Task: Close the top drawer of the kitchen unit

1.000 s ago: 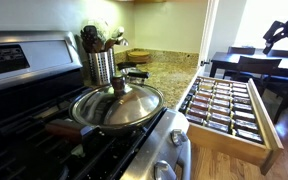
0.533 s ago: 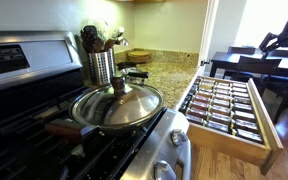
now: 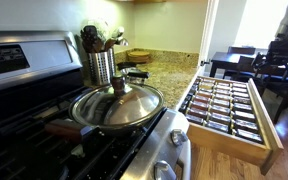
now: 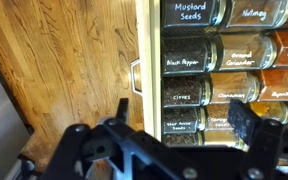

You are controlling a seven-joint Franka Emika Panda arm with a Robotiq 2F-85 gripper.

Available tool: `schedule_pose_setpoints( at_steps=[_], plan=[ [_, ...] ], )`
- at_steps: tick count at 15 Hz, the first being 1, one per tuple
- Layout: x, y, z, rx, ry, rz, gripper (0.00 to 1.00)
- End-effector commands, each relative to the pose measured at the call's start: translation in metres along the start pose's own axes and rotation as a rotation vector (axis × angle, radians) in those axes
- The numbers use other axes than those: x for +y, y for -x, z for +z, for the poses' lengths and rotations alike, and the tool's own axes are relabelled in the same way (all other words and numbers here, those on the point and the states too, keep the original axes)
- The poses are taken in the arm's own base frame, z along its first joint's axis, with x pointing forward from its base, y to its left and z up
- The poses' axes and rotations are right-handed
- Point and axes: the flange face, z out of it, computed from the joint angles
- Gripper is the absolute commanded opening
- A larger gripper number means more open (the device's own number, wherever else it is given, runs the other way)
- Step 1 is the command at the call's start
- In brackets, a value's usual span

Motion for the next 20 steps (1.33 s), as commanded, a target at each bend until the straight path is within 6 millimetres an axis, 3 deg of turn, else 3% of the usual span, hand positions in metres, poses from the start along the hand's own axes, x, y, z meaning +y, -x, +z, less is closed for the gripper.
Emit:
schedule_pose_setpoints(
  at_steps=[1,3,4,9,20],
  plan=[
    [-0.006,-0.013,0.032,-0.007,0.027,0.021,1.00],
    [-0.005,-0.017,0.045,-0.026,0.043,0.016,1.00],
    [-0.001,-0.010,0.035,-0.038,0.034,0.009,1.00],
    [-0.004,-0.016,0.047,-0.048,0.047,0.010,1.00],
    [-0.004,-0.013,0.124,-0.139,0.133,0.039,1.00]
  ],
)
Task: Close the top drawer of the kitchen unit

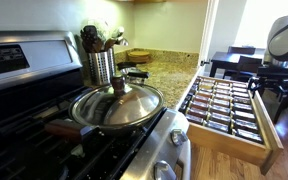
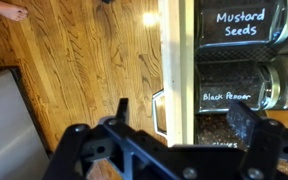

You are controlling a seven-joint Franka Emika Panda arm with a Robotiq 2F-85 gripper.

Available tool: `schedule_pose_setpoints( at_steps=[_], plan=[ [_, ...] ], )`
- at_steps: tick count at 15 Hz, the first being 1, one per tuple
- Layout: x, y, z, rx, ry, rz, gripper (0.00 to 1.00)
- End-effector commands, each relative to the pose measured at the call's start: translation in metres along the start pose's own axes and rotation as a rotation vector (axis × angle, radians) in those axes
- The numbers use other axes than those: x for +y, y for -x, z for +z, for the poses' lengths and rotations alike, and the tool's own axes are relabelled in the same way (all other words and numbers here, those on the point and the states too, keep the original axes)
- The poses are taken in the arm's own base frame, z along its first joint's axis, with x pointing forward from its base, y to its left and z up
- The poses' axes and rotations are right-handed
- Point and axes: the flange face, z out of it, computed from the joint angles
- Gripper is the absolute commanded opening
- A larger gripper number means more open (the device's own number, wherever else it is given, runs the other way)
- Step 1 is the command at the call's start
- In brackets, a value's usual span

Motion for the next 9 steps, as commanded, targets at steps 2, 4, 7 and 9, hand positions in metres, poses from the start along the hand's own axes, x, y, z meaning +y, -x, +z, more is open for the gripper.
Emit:
schedule_pose_setpoints(
  at_steps=[2,4,7,9],
  plan=[
    [-0.014,-0.006,0.027,-0.006,0.001,0.008,1.00],
    [-0.018,-0.007,0.037,-0.003,0.003,0.012,1.00],
    [-0.022,-0.008,0.051,-0.009,0.007,0.021,1.00],
    [-0.023,-0.009,0.058,-0.015,0.002,0.030,1.00]
  ],
)
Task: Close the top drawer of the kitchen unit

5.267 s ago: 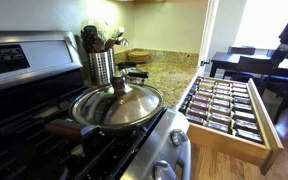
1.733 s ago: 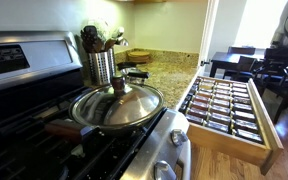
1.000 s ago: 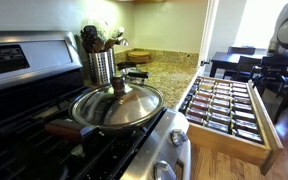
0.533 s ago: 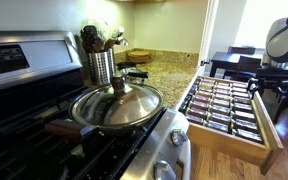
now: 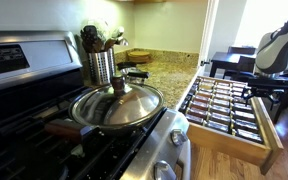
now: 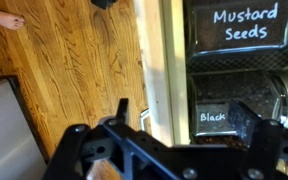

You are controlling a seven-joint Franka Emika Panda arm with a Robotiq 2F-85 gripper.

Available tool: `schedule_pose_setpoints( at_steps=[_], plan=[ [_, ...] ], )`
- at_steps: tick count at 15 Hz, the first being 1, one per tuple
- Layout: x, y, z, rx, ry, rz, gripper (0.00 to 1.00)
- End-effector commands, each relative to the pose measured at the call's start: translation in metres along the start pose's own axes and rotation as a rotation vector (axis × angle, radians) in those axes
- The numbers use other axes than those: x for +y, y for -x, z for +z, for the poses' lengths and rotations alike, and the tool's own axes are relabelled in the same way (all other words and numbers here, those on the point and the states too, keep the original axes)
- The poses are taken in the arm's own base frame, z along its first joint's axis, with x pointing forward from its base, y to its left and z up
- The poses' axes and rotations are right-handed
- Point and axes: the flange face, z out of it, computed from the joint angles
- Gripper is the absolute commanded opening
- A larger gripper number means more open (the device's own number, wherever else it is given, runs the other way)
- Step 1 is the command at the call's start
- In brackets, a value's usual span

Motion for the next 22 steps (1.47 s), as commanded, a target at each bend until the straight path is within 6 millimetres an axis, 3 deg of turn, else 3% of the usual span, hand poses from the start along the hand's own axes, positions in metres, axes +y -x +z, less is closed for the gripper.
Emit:
schedule_pose_setpoints(
  at_steps=[1,16,22],
  plan=[
    [-0.003,-0.005,0.011,0.007,-0.017,0.007,1.00],
    [-0.032,0.001,0.006,0.017,-0.125,-0.054,1.00],
    [-0.052,0.006,-0.005,0.034,-0.164,-0.100,1.00]
  ],
)
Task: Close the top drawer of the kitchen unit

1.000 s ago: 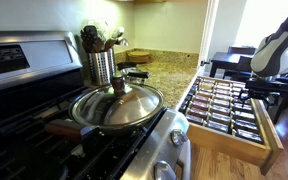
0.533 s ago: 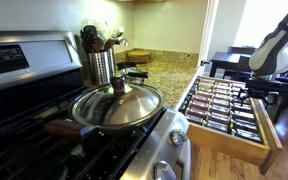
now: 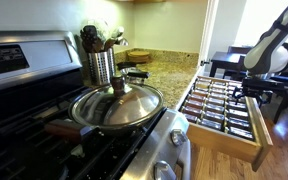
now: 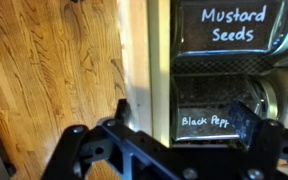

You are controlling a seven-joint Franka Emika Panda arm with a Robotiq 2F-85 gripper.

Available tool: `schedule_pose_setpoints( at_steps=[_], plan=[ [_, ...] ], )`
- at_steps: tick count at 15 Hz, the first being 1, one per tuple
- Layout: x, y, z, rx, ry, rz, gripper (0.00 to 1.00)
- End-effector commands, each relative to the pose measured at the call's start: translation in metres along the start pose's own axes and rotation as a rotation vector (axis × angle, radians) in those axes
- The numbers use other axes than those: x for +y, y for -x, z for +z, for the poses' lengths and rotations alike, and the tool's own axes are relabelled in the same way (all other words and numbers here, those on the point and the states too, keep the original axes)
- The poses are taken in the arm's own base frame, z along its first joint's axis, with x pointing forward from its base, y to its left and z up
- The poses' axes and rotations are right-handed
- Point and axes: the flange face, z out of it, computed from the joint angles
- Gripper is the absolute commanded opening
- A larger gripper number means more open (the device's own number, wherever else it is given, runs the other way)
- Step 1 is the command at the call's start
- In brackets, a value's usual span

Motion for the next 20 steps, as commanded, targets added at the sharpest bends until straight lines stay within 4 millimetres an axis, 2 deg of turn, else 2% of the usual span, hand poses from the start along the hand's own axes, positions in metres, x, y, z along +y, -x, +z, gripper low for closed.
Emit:
schedule_pose_setpoints(
  at_steps=[1,10,20],
  plan=[
    [-0.030,0.001,-0.009,0.031,-0.060,-0.021,1.00],
    [-0.061,-0.004,-0.027,0.046,-0.123,-0.018,1.00],
    [-0.077,-0.021,-0.058,0.081,-0.123,0.004,1.00]
  ],
)
